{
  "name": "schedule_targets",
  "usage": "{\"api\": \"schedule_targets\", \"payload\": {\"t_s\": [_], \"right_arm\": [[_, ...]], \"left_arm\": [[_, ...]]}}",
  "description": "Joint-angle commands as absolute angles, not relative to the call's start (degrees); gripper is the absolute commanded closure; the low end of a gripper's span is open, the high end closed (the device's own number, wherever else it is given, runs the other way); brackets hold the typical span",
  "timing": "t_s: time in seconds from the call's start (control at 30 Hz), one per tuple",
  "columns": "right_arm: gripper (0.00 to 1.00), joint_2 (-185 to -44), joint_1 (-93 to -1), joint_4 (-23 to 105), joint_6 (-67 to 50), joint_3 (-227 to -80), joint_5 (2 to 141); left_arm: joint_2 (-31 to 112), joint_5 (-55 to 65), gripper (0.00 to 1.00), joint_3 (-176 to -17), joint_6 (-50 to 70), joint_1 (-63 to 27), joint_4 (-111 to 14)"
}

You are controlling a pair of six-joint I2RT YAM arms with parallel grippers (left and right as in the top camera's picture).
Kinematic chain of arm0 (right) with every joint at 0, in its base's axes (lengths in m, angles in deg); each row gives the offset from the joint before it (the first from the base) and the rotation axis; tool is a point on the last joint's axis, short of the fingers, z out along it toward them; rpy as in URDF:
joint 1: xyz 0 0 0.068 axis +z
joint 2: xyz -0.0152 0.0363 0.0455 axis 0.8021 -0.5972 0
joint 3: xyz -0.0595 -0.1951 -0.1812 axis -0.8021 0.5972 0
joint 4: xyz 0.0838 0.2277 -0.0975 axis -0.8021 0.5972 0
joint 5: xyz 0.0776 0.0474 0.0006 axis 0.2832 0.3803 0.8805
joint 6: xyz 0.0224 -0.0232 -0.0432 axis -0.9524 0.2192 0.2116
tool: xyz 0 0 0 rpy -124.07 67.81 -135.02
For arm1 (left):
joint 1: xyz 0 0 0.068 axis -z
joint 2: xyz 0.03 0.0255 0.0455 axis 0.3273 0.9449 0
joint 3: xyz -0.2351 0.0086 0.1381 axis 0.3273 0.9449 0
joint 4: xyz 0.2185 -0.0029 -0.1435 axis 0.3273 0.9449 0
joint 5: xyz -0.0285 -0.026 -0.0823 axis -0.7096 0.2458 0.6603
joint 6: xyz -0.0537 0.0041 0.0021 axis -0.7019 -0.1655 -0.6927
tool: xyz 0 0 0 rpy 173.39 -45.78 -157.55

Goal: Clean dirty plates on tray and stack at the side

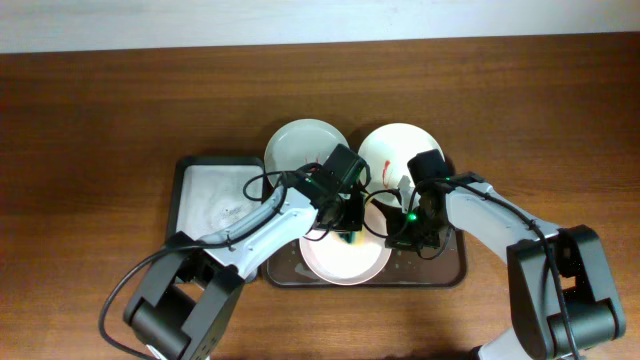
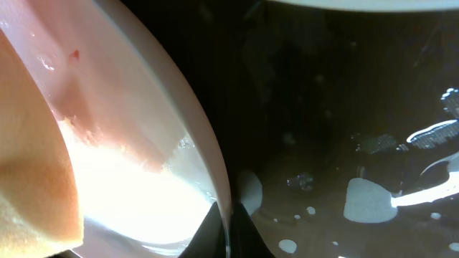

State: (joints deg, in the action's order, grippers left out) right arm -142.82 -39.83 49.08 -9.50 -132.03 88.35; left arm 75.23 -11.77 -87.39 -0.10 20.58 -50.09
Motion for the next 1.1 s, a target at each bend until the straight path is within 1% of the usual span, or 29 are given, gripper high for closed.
{"api": "schedule_targets", "payload": {"t_s": [0.0,0.07,0.13,0.2,0.27,0.33,0.37,0.4,0.47,0.5,0.53,0.57,0.63,0.7,0.77,0.87,0.93,0.97,1.03,1.07], "right_arm": [[0.96,-142.9,-39.7,49.3,-9.6,-132.5,86.8],[0.96,-142.9,-39.7,49.3,-9.6,-132.5,86.8],[0.96,-142.9,-39.7,49.3,-9.6,-132.5,86.8],[0.96,-142.9,-39.7,49.3,-9.5,-132.5,86.8],[0.96,-142.9,-39.7,49.3,-9.6,-132.5,86.8],[0.96,-142.9,-39.9,49.3,-9.6,-132.5,86.8],[0.85,-142.9,-39.9,49.3,-9.6,-132.5,86.8],[0.68,-142.9,-39.9,48.6,-9.5,-132.5,86.8],[0.67,-142.9,-39.8,46.8,-9.5,-132.5,86.8],[0.69,-142.9,-39.8,46.2,-9.6,-132.5,86.8],[0.84,-142.9,-39.8,45.6,-9.5,-132.5,86.8],[0.90,-142.9,-39.8,45.7,-9.5,-132.5,86.8],[0.96,-142.9,-39.8,46.2,-9.5,-132.5,86.8],[0.96,-142.9,-39.8,48.1,-8.2,-132.5,86.8],[0.96,-142.7,-39.8,50.0,-7.8,-132.6,86.9],[0.96,-138.4,-39.8,52.0,-7.8,-133.8,85.7],[0.96,-134.5,-39.8,54.2,-7.8,-135.2,80.0],[0.96,-131.8,-39.8,55.9,-7.8,-136.2,74.7],[0.96,-126.1,-39.6,57.9,-7.8,-137.8,64.2],[0.96,-124.3,-39.0,58.3,-7.8,-138.1,60.0]], "left_arm": [[78.5,-9.0,1.00,-88.1,-2.4,20.5,-50.8],[81.9,-8.5,1.00,-88.1,-3.3,20.5,-49.9],[82.1,-9.6,1.00,-88.1,-3.3,20.4,-46.4],[81.9,-16.3,1.00,-88.2,-3.3,20.4,-40.0],[81.0,-19.2,1.00,-88.3,-3.0,19.8,-35.9],[76.9,-17.7,1.00,-88.4,1.0,18.8,-34.4],[73.6,-16.2,1.00,-88.4,3.2,18.5,-34.1],[70.2,-15.9,1.00,-88.4,4.1,18.5,-34.1],[64.5,-16.1,1.00,-88.4,4.1,18.3,-34.0],[62.7,-16.4,1.00,-88.4,4.1,18.1,-33.7],[60.3,-16.8,1.00,-88.4,4.1,17.3,-32.6],[58.7,-17.5,1.00,-88.4,4.1,16.0,-31.1],[57.2,-19.9,1.00,-88.4,4.1,13.5,-28.6],[55.9,-23.9,1.00,-88.4,3.8,8.8,-25.1],[55.5,-25.1,1.00,-88.4,3.9,1.1,-23.3],[55.7,-25.1,1.00,-87.8,11.8,-6.7,-23.4],[55.7,-25.0,1.00,-86.3,13.2,-9.9,-24.4],[55.7,-23.3,1.00,-84.6,14.7,-11.2,-26.2],[55.7,-17.1,1.00,-78.8,19.8,-13.9,-32.8],[55.7,-17.1,1.00,-77.1,20.0,-14.5,-34.6]]}}
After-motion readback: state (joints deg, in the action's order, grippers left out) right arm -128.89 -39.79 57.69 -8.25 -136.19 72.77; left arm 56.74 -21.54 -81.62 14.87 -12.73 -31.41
